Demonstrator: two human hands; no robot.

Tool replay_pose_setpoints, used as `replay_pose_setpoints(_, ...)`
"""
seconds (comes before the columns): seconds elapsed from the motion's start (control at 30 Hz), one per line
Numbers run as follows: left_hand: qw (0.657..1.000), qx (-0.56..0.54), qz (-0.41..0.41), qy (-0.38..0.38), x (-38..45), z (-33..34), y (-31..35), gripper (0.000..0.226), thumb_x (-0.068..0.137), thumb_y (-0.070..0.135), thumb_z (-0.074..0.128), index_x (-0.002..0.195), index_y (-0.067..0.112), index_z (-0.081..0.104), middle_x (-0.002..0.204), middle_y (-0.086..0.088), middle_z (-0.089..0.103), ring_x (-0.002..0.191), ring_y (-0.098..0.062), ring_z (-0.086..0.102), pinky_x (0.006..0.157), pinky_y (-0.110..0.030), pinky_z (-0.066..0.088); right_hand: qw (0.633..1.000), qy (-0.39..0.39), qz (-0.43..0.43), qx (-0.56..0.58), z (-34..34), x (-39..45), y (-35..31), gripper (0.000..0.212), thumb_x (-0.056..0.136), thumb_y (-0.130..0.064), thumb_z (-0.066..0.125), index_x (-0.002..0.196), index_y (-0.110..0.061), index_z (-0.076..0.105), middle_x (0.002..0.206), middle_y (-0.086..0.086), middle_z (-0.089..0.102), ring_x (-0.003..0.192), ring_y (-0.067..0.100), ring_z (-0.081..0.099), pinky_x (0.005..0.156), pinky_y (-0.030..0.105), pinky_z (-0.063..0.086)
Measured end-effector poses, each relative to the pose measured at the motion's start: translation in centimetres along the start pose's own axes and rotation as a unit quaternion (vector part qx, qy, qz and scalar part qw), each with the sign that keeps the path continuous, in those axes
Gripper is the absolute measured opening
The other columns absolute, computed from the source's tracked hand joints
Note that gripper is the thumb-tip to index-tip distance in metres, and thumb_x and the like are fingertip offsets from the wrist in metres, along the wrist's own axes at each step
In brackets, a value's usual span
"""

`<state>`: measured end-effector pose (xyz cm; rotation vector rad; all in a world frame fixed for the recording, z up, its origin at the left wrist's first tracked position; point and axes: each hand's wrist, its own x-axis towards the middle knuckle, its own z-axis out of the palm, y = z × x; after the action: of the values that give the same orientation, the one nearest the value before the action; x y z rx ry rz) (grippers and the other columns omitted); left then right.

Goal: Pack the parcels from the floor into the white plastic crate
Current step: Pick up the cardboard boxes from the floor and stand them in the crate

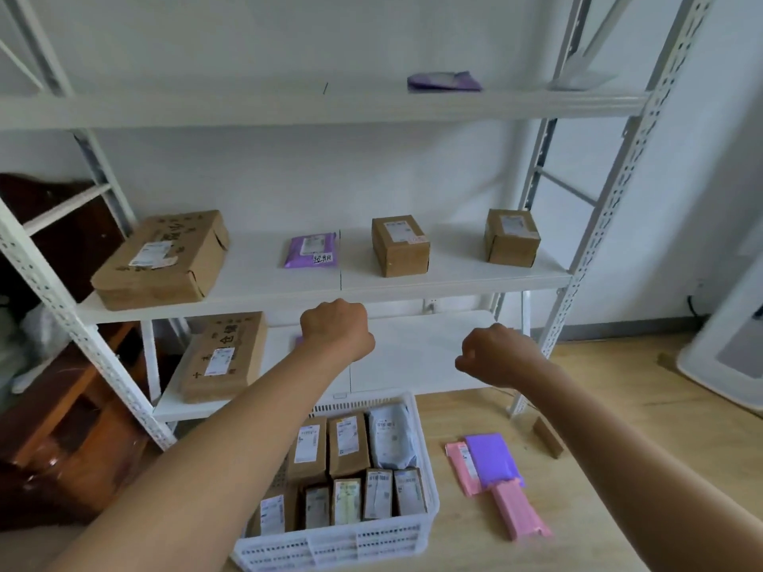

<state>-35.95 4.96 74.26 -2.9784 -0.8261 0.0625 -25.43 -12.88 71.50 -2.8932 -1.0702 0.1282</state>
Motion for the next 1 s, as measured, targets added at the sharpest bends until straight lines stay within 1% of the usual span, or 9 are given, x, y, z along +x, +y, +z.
replay_pose_setpoints(0.13,1.000,-0.004,-0.017,-0.001,0.4,0.5,4.5,0.006,0.087,0.020,0.047,0.086,0.015,0.050,0.099,-0.006,0.059,0.081,-0.024,0.049,0.065,-0.028,0.034,1.000,0.010,0.002,-0.009,-0.8,-0.3,4.5,0.031,0.086,-0.038,0.048,0.094,-0.014,0.065,0.088,0.006,0.056,0.076,0.025,0.052,0.065,0.028,0.040)
replay_pose_setpoints(0.3,1.000,-0.011,-0.020,0.003,1.4,1.5,12.7,0.009,0.085,0.019,0.046,0.086,0.014,0.053,0.101,-0.007,0.060,0.082,-0.026,0.051,0.063,-0.027,0.035,0.999,-0.033,0.013,0.024,-1.8,-1.2,13.8,0.028,0.086,-0.038,0.049,0.075,-0.016,0.060,0.070,-0.001,0.050,0.068,0.020,0.051,0.062,0.027,0.039)
replay_pose_setpoints(0.37,1.000,-0.012,-0.006,0.005,1.7,2.3,17.0,0.015,0.085,0.018,0.045,0.092,0.013,0.058,0.096,-0.007,0.060,0.083,-0.027,0.053,0.061,-0.026,0.033,0.997,-0.067,-0.001,0.034,-1.9,-1.6,18.0,0.026,0.089,-0.033,0.047,0.078,-0.014,0.062,0.078,0.003,0.060,0.075,0.022,0.055,0.064,0.027,0.039)
replay_pose_setpoints(0.47,1.000,-0.025,0.014,-0.004,2.1,3.9,23.0,0.007,0.084,0.016,0.045,0.084,0.015,0.052,0.079,-0.004,0.049,0.074,-0.025,0.046,0.053,-0.024,0.027,0.997,-0.055,0.004,0.057,-1.3,-2.2,23.9,0.028,0.086,-0.029,0.052,0.087,-0.006,0.068,0.091,0.012,0.068,0.085,0.028,0.061,0.069,0.033,0.049)
replay_pose_setpoints(0.57,0.999,-0.040,0.015,-0.022,3.1,5.2,27.3,0.003,0.083,0.015,0.046,0.080,0.014,0.047,0.073,-0.002,0.044,0.073,-0.025,0.046,0.056,-0.025,0.029,0.996,-0.067,-0.010,0.066,-0.5,-2.5,28.7,0.014,0.083,-0.019,0.060,0.092,-0.019,0.070,0.100,0.002,0.069,0.095,0.021,0.063,0.084,0.034,0.050)
replay_pose_setpoints(0.6,0.998,-0.045,0.014,-0.028,3.4,5.3,28.4,0.003,0.083,0.015,0.046,0.080,0.014,0.047,0.071,-0.001,0.043,0.073,-0.025,0.046,0.056,-0.025,0.029,0.995,-0.078,-0.013,0.065,-0.2,-2.2,30.2,0.017,0.082,-0.017,0.063,0.097,-0.021,0.069,0.103,0.000,0.068,0.098,0.018,0.061,0.086,0.032,0.049)
replay_pose_setpoints(0.77,0.997,-0.064,0.022,-0.039,7.2,6.6,33.5,0.001,0.084,0.016,0.045,0.084,0.016,0.046,0.090,-0.006,0.055,0.081,-0.027,0.050,0.064,-0.027,0.034,0.993,-0.084,0.027,0.074,1.3,0.7,36.4,0.034,0.079,-0.013,0.066,0.110,-0.027,0.062,0.110,-0.004,0.063,0.100,0.015,0.057,0.085,0.034,0.049)
replay_pose_setpoints(0.9,0.996,-0.074,0.025,-0.042,11.5,9.3,37.0,0.017,0.086,0.018,0.044,0.100,0.013,0.053,0.106,-0.007,0.059,0.096,-0.029,0.056,0.065,-0.028,0.034,0.993,-0.075,0.038,0.081,3.1,3.8,40.5,0.036,0.081,-0.013,0.063,0.115,-0.026,0.060,0.116,-0.003,0.062,0.099,0.014,0.057,0.081,0.030,0.050)
replay_pose_setpoints(1.0,0.995,-0.085,0.029,-0.038,15.6,12.0,39.4,0.020,0.086,0.020,0.043,0.100,0.012,0.055,0.107,-0.006,0.058,0.099,-0.029,0.056,0.064,-0.029,0.033,0.993,-0.069,0.052,0.078,5.1,6.9,43.9,0.034,0.083,-0.016,0.060,0.116,-0.026,0.059,0.119,-0.002,0.061,0.102,0.015,0.058,0.081,0.030,0.051)
